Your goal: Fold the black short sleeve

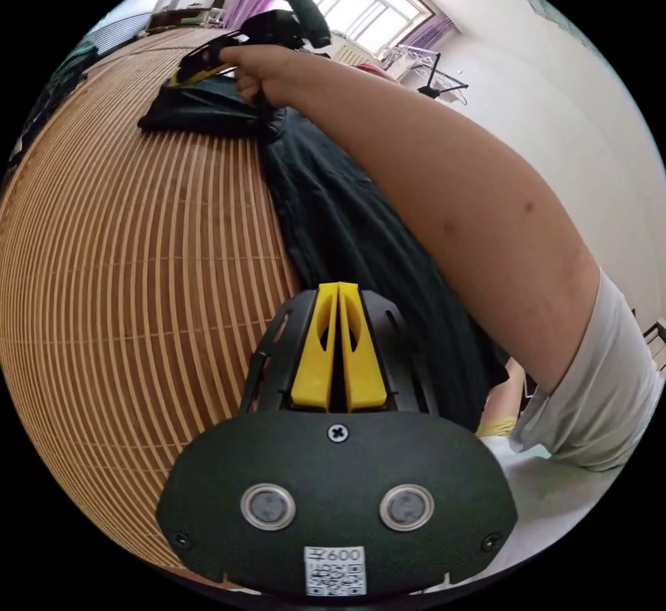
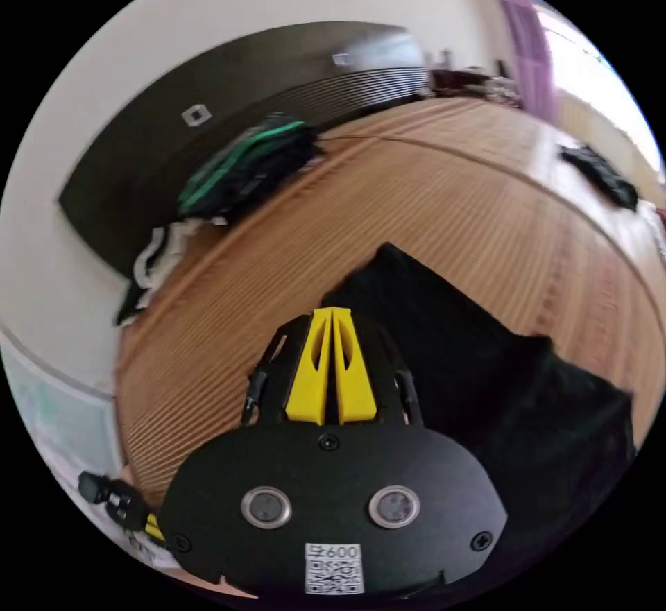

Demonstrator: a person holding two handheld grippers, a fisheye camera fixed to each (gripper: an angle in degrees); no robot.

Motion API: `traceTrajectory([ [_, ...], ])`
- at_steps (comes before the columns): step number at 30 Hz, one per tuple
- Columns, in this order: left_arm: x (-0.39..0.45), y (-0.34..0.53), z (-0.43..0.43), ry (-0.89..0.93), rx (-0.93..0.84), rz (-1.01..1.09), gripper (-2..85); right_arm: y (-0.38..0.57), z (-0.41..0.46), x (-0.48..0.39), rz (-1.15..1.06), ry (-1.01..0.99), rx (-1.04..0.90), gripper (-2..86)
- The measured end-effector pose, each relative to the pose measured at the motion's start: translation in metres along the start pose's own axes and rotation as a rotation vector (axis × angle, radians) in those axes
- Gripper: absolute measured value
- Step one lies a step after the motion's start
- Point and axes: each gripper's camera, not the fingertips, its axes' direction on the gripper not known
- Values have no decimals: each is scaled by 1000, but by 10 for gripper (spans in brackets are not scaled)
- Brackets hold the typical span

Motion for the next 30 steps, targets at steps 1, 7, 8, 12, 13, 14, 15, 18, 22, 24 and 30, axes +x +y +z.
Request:
traceTrajectory([
  [1, 10, 1, 2, -38, -2, 21, 1, -5, -13, 1, 37, -13, 77, -8],
  [7, 25, 9, 12, -51, 6, 30, 1, 43, -132, 18, 60, 95, 266, -8],
  [8, 24, 10, 14, -36, 7, 22, 1, 51, -142, 24, 66, 162, 243, -8],
  [12, 26, 14, 19, -14, 3, 8, 1, 126, -227, 118, 207, 587, 131, -9],
  [13, 28, 15, 20, -18, 3, 10, 1, 148, -256, 154, 265, 645, 128, -9],
  [14, 31, 16, 22, -26, 2, 14, 1, 158, -269, 172, 295, 656, 125, -9],
  [15, 33, 16, 23, -32, 0, 18, 1, 175, -290, 205, 346, 638, 132, -9],
  [18, 40, 17, 26, -54, -17, 50, 1, 189, -318, 270, 402, 520, 174, -9],
  [22, 37, 25, 20, -100, -26, 46, 0, 162, -340, 321, 416, 483, 232, -9],
  [24, 32, 27, 16, -99, -34, 25, 1, 140, -347, 327, 396, 526, 226, -9],
  [30, 23, 36, 15, -74, -21, -1, 1, 142, -463, 357, 456, 701, 386, -9],
])
